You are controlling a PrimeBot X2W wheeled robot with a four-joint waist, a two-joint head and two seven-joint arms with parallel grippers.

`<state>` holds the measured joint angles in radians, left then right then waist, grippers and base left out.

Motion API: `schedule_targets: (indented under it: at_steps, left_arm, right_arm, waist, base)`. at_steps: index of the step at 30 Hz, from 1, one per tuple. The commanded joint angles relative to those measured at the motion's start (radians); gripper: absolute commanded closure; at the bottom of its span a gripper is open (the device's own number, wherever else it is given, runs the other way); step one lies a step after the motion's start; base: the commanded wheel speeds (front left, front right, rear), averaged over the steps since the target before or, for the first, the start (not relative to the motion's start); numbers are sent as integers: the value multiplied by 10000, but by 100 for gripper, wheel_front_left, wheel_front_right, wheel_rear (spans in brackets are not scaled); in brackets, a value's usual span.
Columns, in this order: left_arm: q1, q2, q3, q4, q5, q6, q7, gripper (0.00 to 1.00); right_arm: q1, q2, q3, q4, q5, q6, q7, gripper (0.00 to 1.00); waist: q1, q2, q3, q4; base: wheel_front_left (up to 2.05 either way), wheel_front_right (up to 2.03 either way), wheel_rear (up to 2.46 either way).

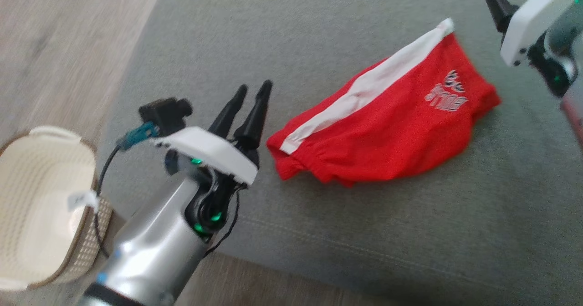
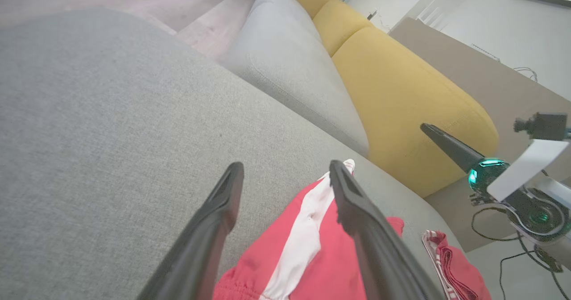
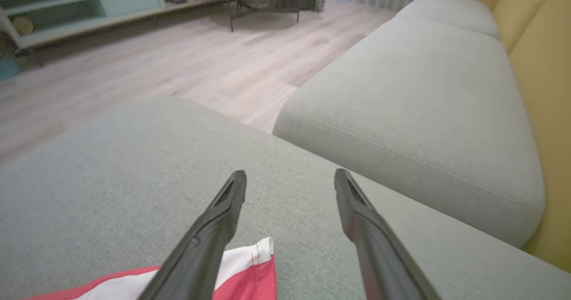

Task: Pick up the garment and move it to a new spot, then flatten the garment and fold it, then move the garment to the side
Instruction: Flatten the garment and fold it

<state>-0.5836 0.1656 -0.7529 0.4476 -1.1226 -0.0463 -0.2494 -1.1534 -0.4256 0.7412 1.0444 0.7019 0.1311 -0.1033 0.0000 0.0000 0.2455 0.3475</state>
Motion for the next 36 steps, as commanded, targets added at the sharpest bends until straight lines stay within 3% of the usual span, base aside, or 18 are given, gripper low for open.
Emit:
schedule_targets:
  at_steps: [1, 5, 10, 15, 22, 29, 36]
  left_arm:
    - [-126, 300, 457, -361, 189, 47, -119, 0]
    - [903, 251, 1708, -1349, 1468, 524, -121, 0]
    - [2409, -107, 3097, -2410, 2832, 854, -122, 0]
    - [3810, -520, 3996, -2944, 3980, 792, -123, 0]
    - [5492, -915, 4878, -3383, 5893, 572, -123, 0]
    - [6522, -1132, 5400, -3593, 6528, 287, -123, 0]
    - [6693, -1150, 5235, -3654, 6361, 286, -124, 0]
  right_arm:
    - [159, 100, -89, -124, -45, -4, -215, 0]
    - [742, 571, -545, -106, -287, -4, -1225, 0]
    - [1650, 811, -1297, -758, -1288, -4, -1570, 0]
    - [3553, 1020, -2980, -2678, -3032, -4, -1581, 0]
    - [6962, 2172, -5495, -5317, -5045, -4, -1583, 0]
    - [9301, 3301, -6862, -7180, -6164, -4, -1432, 0]
    - [10170, 3678, -7323, -7957, -6290, -4, -1010, 0]
  waist:
    - [0, 0, -408, -407]
    - [0, 0, -923, -933]
    - [0, 0, -1567, -1533]
    - [0, 0, -2104, -1997]
    - [0, 0, -2638, -2437]
    - [0, 0, -2722, -2626]
    - [0, 0, -2667, -2571]
  base:
    - [0, 0, 0]
    - [0, 0, 0]
    - [0, 0, 0]
    - [0, 0, 0]
    - [0, 0, 0]
    - [0, 0, 0]
    - [0, 0, 0]
